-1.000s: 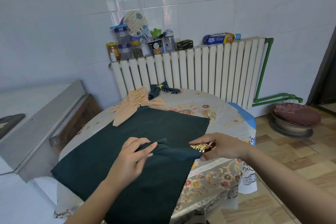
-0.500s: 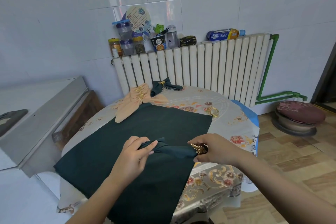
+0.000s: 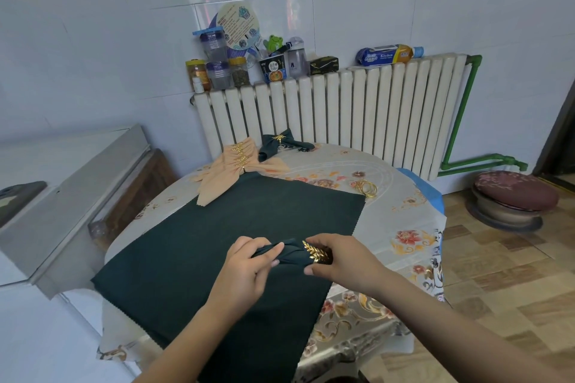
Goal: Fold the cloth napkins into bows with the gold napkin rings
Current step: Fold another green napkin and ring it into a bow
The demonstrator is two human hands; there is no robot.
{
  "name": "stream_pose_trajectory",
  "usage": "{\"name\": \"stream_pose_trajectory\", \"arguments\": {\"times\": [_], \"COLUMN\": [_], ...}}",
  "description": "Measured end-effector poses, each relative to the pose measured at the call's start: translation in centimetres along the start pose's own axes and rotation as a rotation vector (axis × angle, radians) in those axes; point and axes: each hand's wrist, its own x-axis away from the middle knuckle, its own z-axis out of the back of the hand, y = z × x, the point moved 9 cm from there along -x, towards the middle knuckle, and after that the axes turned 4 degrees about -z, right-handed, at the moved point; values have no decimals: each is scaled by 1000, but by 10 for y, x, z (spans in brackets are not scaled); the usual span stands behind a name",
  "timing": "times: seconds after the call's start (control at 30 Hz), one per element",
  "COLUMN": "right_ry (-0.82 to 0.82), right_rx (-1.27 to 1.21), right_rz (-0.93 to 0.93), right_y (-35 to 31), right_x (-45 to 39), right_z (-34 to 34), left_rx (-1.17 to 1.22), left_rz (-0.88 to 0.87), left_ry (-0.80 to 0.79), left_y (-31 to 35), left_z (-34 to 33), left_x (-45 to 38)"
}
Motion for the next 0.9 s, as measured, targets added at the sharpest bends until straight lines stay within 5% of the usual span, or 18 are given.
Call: {"name": "stream_pose_trajectory", "arguments": {"times": [0.17,0.47,0.63,0.9], "right_ry": [-78,-408,-455,-175], "right_rx": [-31,-736,-866,-316], "right_rz": [-88,-294,-336,-151], "right_y": [4,30,33,39], "right_x": [-10,-19,-18,-23], "right_z": [-15,-47,-53,-49], "left_rx": [64,160,183,172], "left_rz": [38,142,151,154], "left_ry": [-96,-37,-27,-200], "left_y": [3,-6,-7,-12], "left_z": [-12,-14,-16,-46], "left_x": [1,7,10,28]}}
